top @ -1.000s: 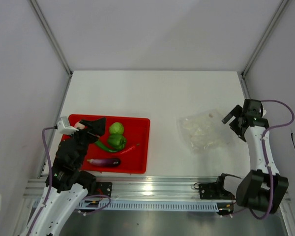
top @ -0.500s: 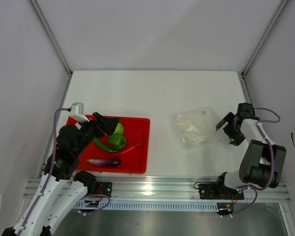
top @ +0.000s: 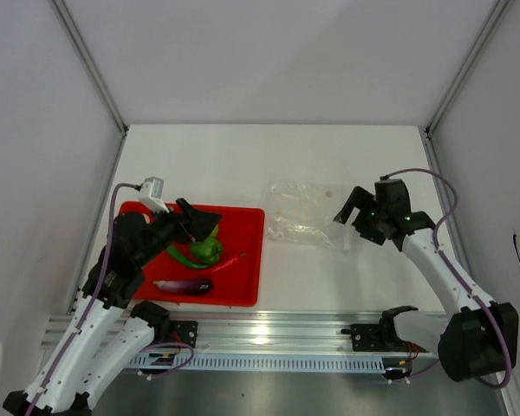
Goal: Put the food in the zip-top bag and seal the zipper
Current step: Open the zipper of the food storage bag at the center of the board.
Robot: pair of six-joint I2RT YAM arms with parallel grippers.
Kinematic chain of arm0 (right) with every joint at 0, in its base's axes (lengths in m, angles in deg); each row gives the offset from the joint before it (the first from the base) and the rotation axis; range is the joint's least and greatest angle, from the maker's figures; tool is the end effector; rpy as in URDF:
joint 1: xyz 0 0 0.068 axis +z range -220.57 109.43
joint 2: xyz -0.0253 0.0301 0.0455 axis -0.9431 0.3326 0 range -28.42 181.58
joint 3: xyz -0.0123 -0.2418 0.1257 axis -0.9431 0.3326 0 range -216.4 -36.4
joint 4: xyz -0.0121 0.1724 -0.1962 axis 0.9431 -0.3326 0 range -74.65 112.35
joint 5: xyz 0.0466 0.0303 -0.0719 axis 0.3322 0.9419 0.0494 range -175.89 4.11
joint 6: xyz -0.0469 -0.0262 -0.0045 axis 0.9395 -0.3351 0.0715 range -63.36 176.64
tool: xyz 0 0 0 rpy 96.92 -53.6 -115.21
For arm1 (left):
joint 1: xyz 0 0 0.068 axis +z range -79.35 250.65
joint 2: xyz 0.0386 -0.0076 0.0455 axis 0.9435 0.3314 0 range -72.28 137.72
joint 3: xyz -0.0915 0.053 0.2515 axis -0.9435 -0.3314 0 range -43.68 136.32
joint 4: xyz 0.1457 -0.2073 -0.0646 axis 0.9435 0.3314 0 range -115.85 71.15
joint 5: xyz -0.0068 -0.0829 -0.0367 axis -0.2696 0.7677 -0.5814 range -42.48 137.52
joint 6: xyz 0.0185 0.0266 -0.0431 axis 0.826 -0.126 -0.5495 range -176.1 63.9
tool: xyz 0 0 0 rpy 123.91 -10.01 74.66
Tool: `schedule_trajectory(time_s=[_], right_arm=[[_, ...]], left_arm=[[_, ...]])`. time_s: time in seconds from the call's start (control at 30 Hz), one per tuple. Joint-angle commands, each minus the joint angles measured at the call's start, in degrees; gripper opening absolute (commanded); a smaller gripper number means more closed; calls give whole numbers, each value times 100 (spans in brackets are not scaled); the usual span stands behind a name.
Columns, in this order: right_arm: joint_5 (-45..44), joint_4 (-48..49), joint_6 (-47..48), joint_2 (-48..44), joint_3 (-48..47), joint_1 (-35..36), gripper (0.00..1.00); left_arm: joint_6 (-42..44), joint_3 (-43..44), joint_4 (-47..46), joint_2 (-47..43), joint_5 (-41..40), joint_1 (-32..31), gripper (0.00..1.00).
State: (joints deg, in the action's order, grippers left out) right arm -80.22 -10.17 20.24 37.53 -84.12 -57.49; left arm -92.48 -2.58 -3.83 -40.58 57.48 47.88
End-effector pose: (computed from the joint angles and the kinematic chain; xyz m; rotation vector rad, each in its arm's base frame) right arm 0.2263 0.0562 0.2502 0.4648 2.4729 0.4887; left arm 0.1210 -0.0574 0.3276 -0.0923 1.8763 -0.8825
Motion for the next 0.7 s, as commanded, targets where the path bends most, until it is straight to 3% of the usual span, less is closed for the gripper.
schedule_trajectory(time_s=[0.0, 0.23, 0.37, 0.67], right_arm=[[-127, -229, 220, -214, -132, -383, 99], [1207, 833, 678, 821, 35, -1386, 97], [1813, 1728, 819, 1419, 26, -1387, 90], [2640, 2662, 696, 2236, 27, -1326, 77]], left_arm=[[114, 258, -110, 99, 436, -9, 89], [35, 267, -268, 301, 806, -9, 88], [96, 434, -102, 354, 859, -9, 88], [79, 531, -136, 573, 1034, 0, 86]])
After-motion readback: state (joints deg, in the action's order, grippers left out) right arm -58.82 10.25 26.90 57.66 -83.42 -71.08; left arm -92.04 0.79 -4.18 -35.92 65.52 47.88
